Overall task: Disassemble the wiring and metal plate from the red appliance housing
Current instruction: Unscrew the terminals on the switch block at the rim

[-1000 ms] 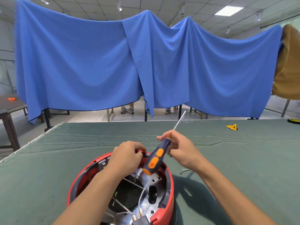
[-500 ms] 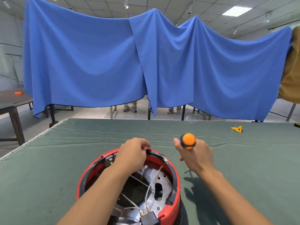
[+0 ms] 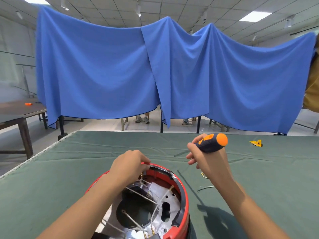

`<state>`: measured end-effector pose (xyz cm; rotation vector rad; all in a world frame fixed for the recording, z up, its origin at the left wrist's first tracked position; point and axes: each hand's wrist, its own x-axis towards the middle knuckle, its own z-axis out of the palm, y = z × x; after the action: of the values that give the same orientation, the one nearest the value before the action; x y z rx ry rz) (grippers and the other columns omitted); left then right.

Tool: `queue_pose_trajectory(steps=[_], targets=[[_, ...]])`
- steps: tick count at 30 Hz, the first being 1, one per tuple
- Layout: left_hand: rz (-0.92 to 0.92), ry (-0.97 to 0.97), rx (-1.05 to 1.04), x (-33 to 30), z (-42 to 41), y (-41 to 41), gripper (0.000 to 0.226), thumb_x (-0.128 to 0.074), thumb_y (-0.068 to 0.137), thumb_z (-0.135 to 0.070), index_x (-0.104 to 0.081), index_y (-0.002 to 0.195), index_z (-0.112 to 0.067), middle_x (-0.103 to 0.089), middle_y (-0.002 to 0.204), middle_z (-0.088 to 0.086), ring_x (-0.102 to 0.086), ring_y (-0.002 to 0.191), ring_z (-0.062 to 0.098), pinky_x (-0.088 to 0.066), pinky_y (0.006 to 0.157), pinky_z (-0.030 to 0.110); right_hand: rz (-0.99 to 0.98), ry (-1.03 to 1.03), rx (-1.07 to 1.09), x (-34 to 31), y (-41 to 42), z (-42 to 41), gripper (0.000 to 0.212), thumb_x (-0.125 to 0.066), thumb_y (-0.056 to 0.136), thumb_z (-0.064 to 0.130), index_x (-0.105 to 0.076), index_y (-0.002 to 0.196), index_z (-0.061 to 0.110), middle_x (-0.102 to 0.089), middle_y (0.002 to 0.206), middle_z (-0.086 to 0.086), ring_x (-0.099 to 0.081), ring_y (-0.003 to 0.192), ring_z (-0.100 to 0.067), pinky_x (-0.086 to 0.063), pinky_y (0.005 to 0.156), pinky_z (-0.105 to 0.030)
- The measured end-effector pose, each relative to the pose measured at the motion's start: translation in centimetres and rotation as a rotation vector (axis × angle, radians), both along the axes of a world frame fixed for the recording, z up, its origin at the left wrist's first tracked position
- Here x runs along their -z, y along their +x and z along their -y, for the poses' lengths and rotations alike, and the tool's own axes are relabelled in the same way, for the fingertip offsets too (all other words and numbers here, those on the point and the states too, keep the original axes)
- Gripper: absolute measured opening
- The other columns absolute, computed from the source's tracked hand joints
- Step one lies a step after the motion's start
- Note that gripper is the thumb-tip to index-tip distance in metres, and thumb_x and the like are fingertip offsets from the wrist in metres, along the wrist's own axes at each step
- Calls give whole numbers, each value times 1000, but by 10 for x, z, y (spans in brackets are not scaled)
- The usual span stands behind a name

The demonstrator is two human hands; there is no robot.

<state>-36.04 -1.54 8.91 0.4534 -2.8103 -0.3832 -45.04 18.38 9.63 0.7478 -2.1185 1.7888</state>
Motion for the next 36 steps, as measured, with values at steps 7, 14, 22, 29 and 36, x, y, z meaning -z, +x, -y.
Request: queue_pose_trajectory(steps=[7,14,22,29,36], targets=[[-118,-44,-183,5,3,-2,18,-63,83,-40,-74,83,-25,-70,84,1,-63,90,25,-48,71,29,-139,-79,149,-27,24,5,35,-61,74,44,-56,61,13,-51,46,2,-52,53,-20,-42,57,-31],[-93,2,-243,9,2,10,20,-52,89,-32,-68,98,-25,-69,99,2,-61,97,29,-44,72,31,-174,-114,-36,-41,43,22,9,-63,67,20,-55,71,20,-56,54,-5,-57,57,-32,-50,57,-39],[-92,-54,-120,21,-3,13,23,-46,92,-28,-60,109,-30,-68,106,0,-59,101,29,-48,74,33,-179,-104,-5,-50,47,39,28,-53,63,27,-43,61,0,-44,51,-15,-50,57,-38,-47,56,-44],[-57,-55,34,11,11,-8,39,-56,86,-35,-57,124,-40,-64,123,-5,-56,114,21,-47,90,33,-272,-215,64,-36,39,30,18,-52,65,22,-37,59,15,-32,44,8,-29,46,-9,-30,47,-31],[-4,-210,-74,9,-3,-25,28,-53,90,-27,-63,116,-33,-65,113,4,-59,105,28,-43,76,32,-181,-437,44,-22,32,32,22,-53,67,13,-33,58,9,-33,49,-2,-33,47,-24,-31,46,-31]])
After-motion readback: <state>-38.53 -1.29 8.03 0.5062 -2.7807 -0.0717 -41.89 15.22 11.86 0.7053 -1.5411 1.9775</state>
